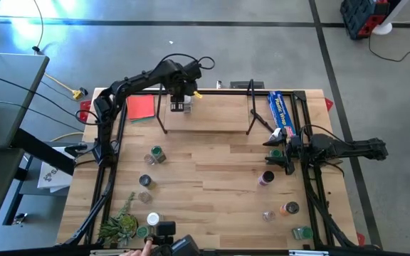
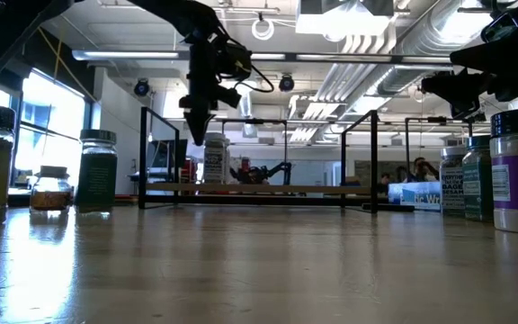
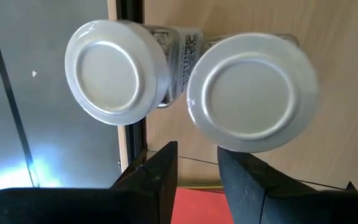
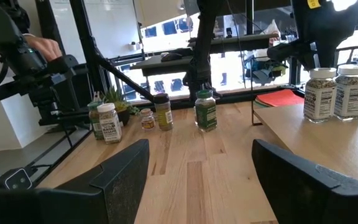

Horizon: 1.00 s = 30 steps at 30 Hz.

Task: Shelf spices
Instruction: Put the top left white seasoning bottle on the shelf aligned with the other white seasoning bottle

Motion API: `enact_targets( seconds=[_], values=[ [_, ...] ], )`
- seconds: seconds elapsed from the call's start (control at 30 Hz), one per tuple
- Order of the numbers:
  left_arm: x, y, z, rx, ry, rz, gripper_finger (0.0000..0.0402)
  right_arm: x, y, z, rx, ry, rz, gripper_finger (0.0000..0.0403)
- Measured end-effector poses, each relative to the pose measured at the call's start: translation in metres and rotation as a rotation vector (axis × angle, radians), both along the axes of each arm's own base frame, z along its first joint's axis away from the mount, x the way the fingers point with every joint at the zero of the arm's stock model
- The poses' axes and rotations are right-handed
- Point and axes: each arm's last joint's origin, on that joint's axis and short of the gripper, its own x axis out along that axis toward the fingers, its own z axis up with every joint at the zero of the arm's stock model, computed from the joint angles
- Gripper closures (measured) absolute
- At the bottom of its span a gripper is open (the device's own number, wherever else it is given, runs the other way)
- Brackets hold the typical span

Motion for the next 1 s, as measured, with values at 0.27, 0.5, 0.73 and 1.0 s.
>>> enact_targets(
  seconds=[0.27,0.5,0.73,1.0],
  values=[
    [0.0006,0.001,0.0001,0.003,-0.02,0.022,0.0294,0.0,0.0,0.0,-0.001,0.0,0.0,0.0123],
    [0.0011,0.0011,0.0002,0.006,-0.026,0.029,0.0294,0.0,0.0,0.0,0.001,0.0,0.0,0.0123],
    [0.0009,0.0019,0.0005,0.03,-0.013,0.033,0.0294,0.0,0.0,0.0,-0.001,0.0,0.0,0.0123],
    [0.0022,0.003,0.0008,0.046,-0.031,0.048,0.0294,0.0,0.0,0.0,0.001,0.0,0.0,0.0123]
  ],
)
